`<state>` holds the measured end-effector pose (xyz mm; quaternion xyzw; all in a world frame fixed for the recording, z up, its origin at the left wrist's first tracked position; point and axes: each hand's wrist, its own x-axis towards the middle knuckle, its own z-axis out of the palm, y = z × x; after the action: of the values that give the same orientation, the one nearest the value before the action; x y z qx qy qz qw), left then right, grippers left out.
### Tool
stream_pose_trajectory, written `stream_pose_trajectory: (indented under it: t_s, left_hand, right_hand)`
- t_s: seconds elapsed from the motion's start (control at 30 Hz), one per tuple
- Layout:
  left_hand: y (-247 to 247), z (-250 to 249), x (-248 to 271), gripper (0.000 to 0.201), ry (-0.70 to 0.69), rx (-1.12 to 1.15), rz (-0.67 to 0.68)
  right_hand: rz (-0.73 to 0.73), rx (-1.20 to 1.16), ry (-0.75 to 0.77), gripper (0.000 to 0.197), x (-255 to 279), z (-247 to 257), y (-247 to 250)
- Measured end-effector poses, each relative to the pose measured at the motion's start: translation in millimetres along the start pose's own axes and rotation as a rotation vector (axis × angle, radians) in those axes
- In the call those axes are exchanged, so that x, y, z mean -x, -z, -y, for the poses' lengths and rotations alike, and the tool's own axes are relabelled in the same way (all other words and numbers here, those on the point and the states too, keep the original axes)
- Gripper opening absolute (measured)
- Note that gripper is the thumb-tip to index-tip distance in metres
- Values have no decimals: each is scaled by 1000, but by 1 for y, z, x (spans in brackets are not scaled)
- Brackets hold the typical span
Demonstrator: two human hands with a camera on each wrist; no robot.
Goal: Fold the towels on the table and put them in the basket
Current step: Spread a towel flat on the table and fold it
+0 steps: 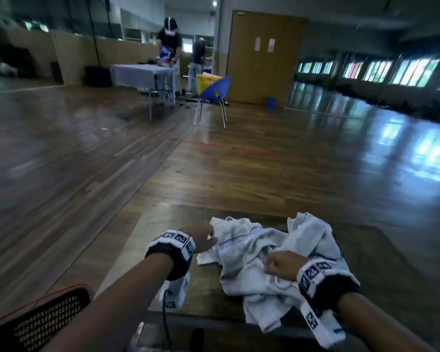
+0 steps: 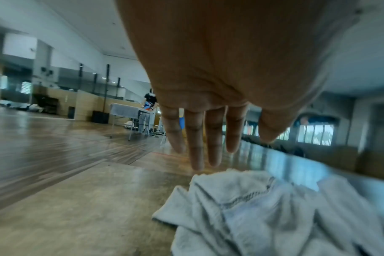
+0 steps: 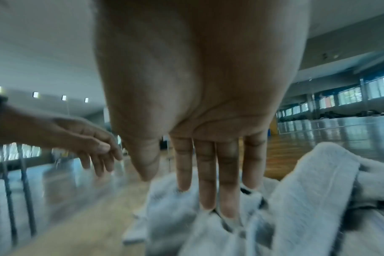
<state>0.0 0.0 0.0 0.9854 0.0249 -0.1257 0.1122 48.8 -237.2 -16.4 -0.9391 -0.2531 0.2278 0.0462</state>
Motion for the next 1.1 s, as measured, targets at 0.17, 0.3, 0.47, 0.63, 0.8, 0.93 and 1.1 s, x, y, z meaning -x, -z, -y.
stream_pose_trajectory:
  t_s: [0.17,0.3,0.47,0.63,0.8,0.93,1.1]
  left_hand:
    - [10,-25,81,34,-70,-33,-114]
    - [-4,-35,137,32,-116,-47,-155]
    - [-38,-37,160,35,-112,-117,-63]
    - [-50,-32,134,36,-126,-47,-47]
    - [-57,-15,66,31,-140,2,-46]
    - [-79,0,-1,21,-266,108,-132]
    - [-113,10,-67,26,-287,-117,-148]
  right_hand:
    - [-169,-30,-7,33,75,33,9]
    - [-221,-33,73,24,125,45,-11]
    - [-217,-32,98,28,151,49,-45]
    - [-220,-55,91,20,127,38,-57]
    - [-285,-23,8,19,58,13,-52]
    - [-416,168,77,21,-18,-2,-60]
    - [-500,518,216,27,-92,-17,-78]
